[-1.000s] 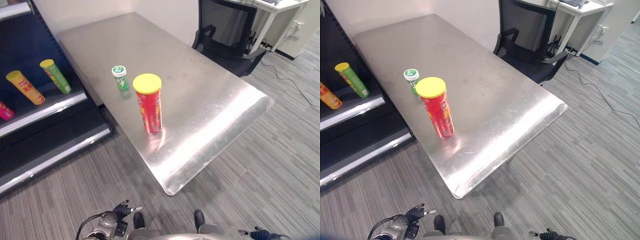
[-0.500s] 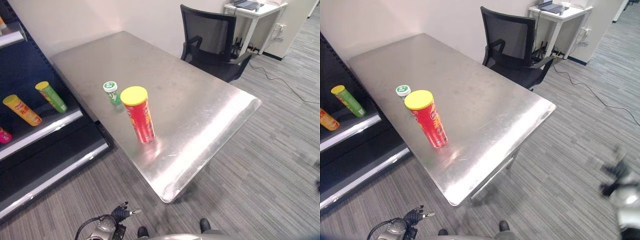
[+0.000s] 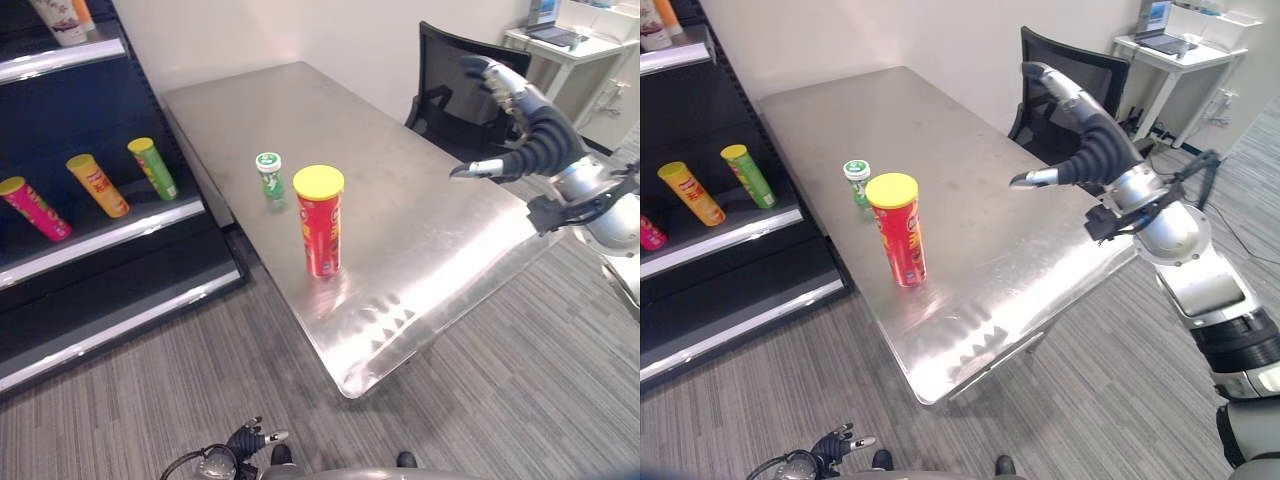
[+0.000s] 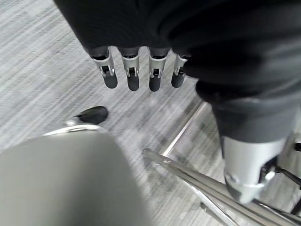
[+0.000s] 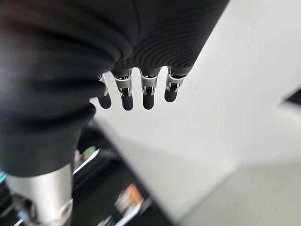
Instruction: Put the goods on the table back onto the shelves and tidy them up.
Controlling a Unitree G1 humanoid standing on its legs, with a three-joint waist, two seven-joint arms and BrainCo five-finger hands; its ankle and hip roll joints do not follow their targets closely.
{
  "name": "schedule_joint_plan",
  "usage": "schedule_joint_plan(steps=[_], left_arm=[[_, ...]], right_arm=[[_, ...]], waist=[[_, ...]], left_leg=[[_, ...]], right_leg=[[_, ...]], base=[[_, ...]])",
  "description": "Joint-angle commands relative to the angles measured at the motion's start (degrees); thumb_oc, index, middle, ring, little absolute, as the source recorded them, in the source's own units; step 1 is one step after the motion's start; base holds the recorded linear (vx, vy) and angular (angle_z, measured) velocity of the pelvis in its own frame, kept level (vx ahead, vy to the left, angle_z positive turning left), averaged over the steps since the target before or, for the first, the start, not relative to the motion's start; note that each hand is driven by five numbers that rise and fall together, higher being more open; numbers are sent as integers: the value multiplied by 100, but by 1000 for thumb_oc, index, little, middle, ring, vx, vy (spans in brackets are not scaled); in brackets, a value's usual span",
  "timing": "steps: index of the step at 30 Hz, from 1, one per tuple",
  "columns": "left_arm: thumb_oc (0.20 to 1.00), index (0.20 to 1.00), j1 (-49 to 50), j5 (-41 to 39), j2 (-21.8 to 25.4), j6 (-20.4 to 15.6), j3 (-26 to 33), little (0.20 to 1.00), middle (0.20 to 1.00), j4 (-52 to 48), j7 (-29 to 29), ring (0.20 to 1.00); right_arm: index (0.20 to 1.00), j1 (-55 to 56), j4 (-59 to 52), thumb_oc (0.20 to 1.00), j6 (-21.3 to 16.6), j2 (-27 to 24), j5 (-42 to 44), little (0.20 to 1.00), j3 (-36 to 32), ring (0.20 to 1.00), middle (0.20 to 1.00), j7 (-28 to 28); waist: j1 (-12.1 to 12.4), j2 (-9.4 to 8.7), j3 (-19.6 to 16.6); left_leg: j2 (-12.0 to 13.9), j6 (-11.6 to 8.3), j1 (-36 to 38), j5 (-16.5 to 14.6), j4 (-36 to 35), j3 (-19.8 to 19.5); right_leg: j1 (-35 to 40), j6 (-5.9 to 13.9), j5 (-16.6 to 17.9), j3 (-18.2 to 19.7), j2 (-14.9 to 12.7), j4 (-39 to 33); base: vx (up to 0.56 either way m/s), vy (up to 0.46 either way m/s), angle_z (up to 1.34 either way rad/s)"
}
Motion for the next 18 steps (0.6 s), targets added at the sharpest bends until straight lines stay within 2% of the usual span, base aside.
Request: schedule_joint_plan(steps=[1,2,3,11,18], left_arm=[[1000,1000,-395,-200,121,-176,-213,1000,1000,204,49,1000],[1000,1000,-396,-200,112,-176,-201,1000,1000,204,49,1000],[1000,1000,-374,-242,110,-188,-215,1000,1000,230,74,1000],[1000,1000,-339,-342,154,-242,-237,1000,1000,317,191,1000],[1000,1000,-309,-391,205,-289,-270,1000,1000,303,224,1000]], right_arm=[[1000,-774,362,1000,-151,-54,696,1000,141,1000,1000,147],[1000,-811,382,1000,-158,-50,701,1000,174,1000,1000,147],[1000,-1189,512,1000,-141,3,877,1000,583,1000,1000,215],[1000,-2497,992,1000,-76,192,904,1000,1901,1000,1000,336],[1000,-2969,1461,1000,-9,362,828,1000,2494,1000,1000,387]], waist=[[208,-15,66],[194,-7,69],[248,-15,75],[475,-78,107],[633,-121,160]], left_leg=[[-512,117,333,-605,90,230],[-512,117,333,-605,89,228],[-519,106,318,-592,85,199],[-524,59,176,-517,80,59],[-533,25,36,-456,67,-69]], right_leg=[[128,33,-531,-398,412,248],[130,33,-531,-401,412,247],[130,35,-530,-438,404,237],[90,55,-527,-589,357,231],[47,78,-527,-708,332,212]], base=[[8,-10,15],[4,-11,13],[2,-8,6],[0,-18,14],[6,-20,17]])
